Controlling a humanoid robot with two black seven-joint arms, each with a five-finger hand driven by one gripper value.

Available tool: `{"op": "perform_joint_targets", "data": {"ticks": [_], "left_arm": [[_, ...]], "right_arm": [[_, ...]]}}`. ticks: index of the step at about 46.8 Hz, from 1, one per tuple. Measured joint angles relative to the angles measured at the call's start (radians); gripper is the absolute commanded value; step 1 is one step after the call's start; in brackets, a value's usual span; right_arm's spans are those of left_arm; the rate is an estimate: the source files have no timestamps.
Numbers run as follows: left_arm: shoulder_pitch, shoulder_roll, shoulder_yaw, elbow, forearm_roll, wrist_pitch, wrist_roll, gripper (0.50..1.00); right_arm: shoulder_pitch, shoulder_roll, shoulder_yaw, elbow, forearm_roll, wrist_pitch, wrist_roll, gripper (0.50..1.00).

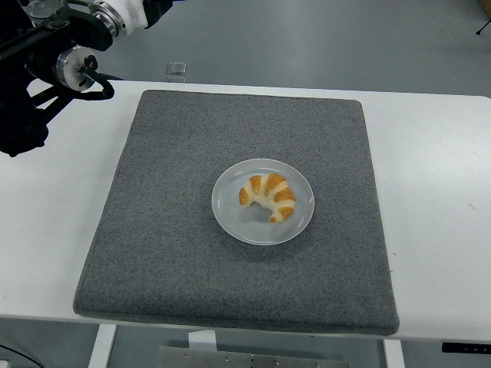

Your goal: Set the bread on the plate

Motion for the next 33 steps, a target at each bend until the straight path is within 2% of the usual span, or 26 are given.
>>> {"op": "perform_joint_targets", "data": {"ticks": [9,15,24,33], "left_arm": [[0.061,-0.013,-0.053,0.021,-0.126,0.001,0.001,0.996],[0.073,-0.027,-0.057,0.064,-0.231,0.001,0.001,0.996],[0.083,-0.052,-0.058,0.14,-0.296,0.003,0.0,0.996],[0.112,-0.056,-0.059,0.169,-0.39,0.004,-0.001,0.999]], "right_arm": [[0.001,0.0,0.0,0.0,0.0,0.0,0.0,0.93],[0.0,0.0,0.0,0.0,0.0,0.0,0.0,0.93],[0.0,0.0,-0.004,0.0,-0.006,0.007,-0.001,0.93],[0.0,0.0,-0.001,0.0,-0.008,0.003,0.0,0.93]]}}
